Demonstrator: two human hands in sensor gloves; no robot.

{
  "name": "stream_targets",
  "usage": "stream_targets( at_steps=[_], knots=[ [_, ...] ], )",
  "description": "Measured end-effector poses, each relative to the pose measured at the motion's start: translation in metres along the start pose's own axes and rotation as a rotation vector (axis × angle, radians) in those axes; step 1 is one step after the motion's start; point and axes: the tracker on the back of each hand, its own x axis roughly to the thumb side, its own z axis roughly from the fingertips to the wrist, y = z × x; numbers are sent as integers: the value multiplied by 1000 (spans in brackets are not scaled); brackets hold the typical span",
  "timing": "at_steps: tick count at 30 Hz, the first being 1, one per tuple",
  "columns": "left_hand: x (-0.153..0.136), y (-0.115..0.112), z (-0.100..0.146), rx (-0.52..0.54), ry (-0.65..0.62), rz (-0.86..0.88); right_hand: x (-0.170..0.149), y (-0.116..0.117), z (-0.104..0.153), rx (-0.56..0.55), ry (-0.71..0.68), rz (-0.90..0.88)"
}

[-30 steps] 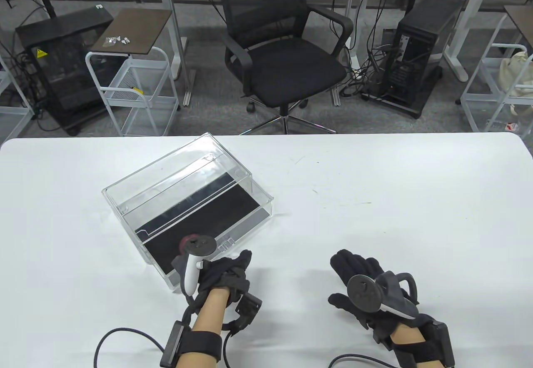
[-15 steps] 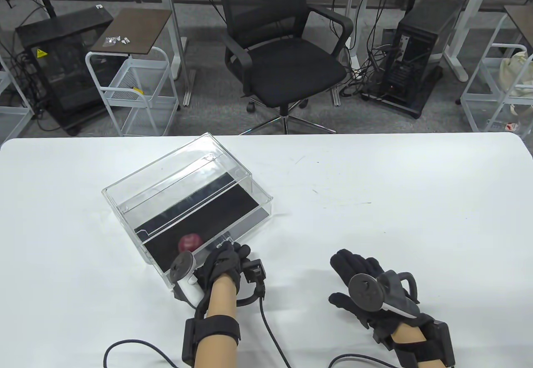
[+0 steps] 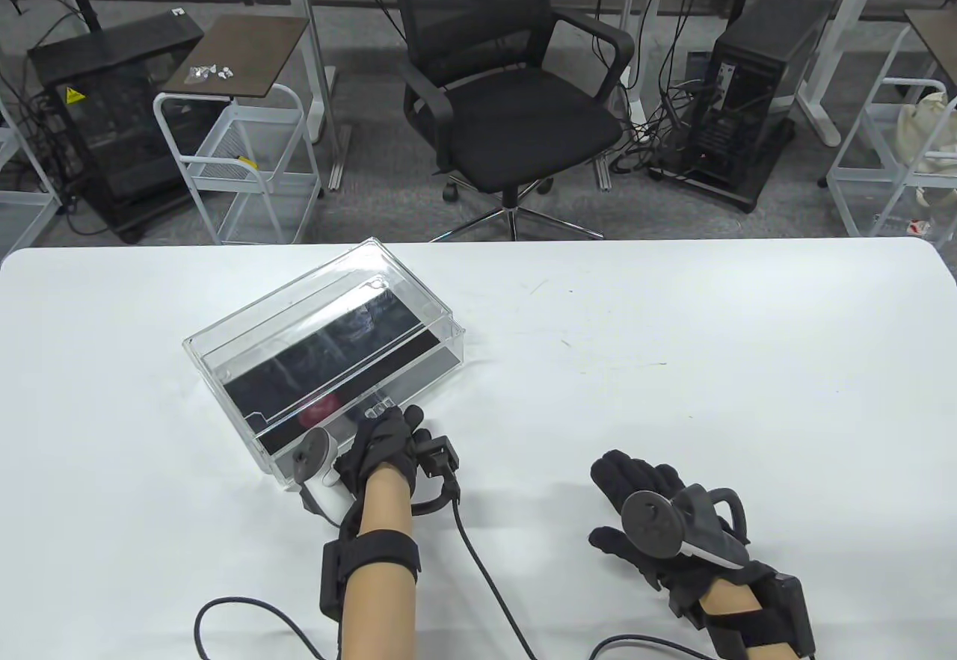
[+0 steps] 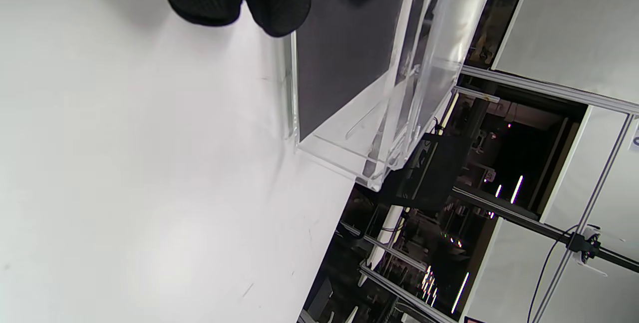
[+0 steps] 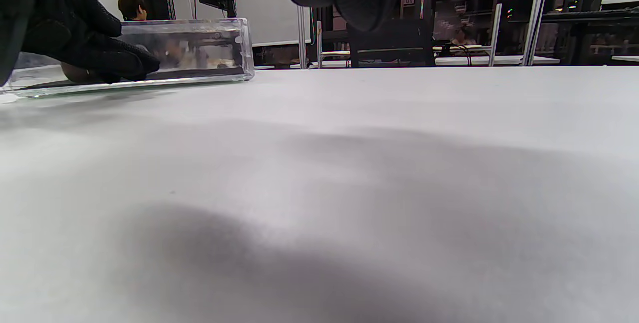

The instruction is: Put the plum into the drawer organizer

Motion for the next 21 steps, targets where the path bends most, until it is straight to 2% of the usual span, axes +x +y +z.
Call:
stream_targets(
  at_steps=[8,12,14,16,17,20,21],
  knots=[
    [12,1,-14,-36,-6,-32,-3,3,-3,19,16,-3],
    [12,3,-15,-44,-9,-42,-3,3,-2,16,16,1],
    [14,4,-11,-16,-22,-81,-2,3,-2,14,14,4],
    [22,2,-2,49,-21,-263,-1,2,-2,10,11,2],
    [31,-2,5,47,-64,-435,-1,2,-2,5,9,0],
    [52,-19,34,-47,-234,-899,0,0,-1,-4,2,-2],
    [56,-27,48,-86,-340,-1018,1,0,-1,-6,1,-2]
  ],
)
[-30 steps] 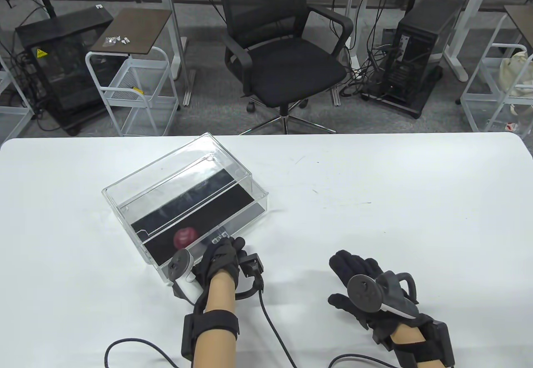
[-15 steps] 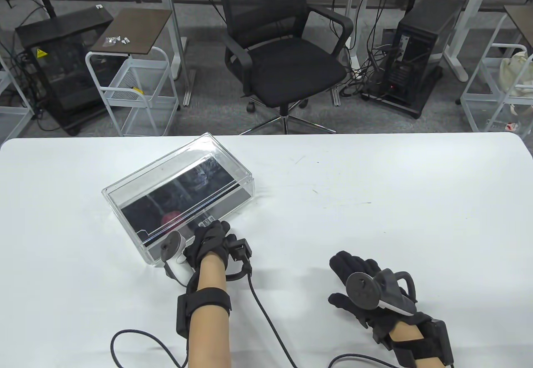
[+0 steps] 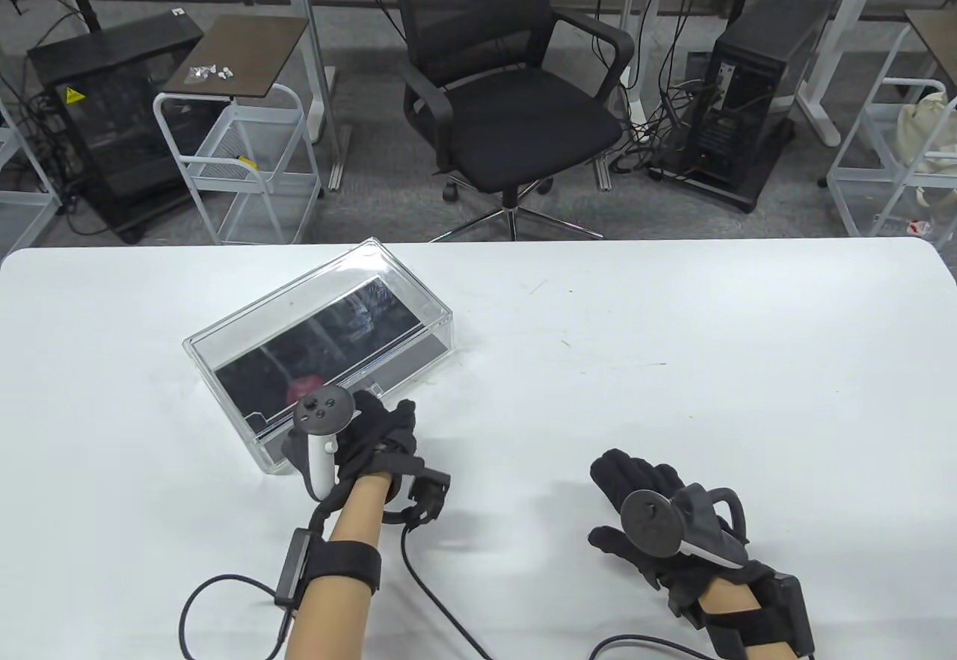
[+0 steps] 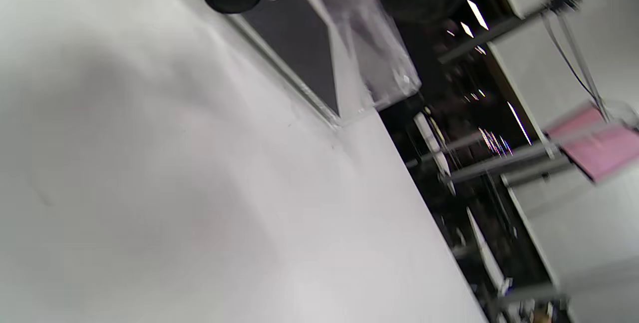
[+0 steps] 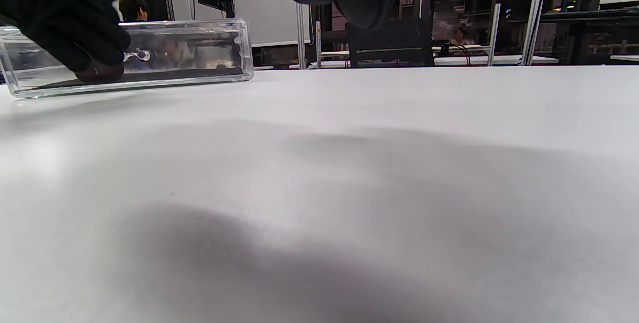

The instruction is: Put the plum into the drawer organizer

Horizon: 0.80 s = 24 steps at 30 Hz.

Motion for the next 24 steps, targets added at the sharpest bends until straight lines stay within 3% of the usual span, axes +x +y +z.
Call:
stream_targets(
  at_steps=[4,9,14,24],
  knots=[
    [33,-11,44,-67,-412,-362,3,-2,1,-13,-10,7],
    [31,-41,73,-159,-666,-708,7,-3,3,-25,-22,22],
    [14,-59,78,-277,-736,-749,10,-4,5,-33,-32,29],
    [9,-60,80,-292,-746,-735,12,-4,6,-37,-36,50]
  ],
)
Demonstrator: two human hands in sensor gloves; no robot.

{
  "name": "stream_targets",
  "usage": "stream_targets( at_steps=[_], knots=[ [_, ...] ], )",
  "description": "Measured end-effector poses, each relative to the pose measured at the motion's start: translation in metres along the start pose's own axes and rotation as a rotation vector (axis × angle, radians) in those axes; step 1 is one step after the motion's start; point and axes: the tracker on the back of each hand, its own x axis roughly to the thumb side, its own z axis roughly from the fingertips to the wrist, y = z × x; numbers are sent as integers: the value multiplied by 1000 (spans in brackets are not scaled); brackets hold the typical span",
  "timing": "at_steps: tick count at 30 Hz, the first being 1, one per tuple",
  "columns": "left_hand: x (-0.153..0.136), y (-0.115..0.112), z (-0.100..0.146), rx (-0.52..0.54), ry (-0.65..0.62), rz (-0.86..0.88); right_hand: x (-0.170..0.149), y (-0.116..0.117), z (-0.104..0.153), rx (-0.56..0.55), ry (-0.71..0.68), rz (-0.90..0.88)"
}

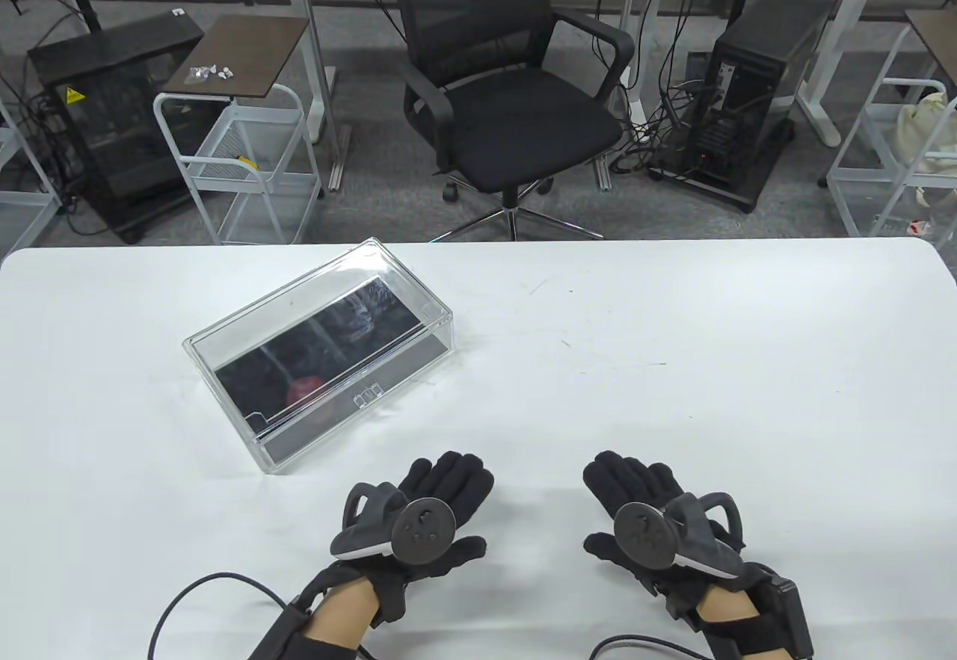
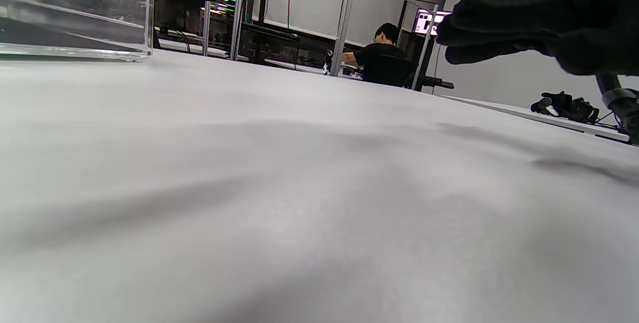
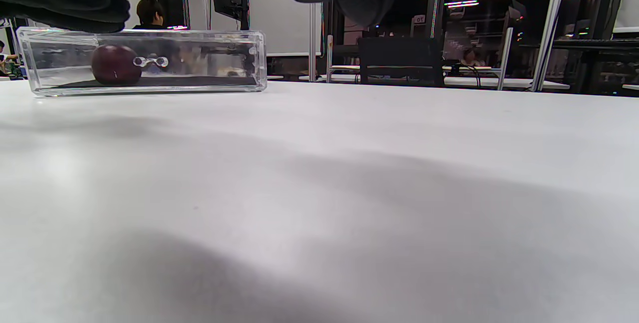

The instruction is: Put the plum into the drawer organizer

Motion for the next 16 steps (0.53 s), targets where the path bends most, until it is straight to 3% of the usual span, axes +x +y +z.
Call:
stream_targets(
  at_steps=[16],
  knots=[
    [-4,0,2,-17,14,14,2,0,1,4,-2,10]
  ],
)
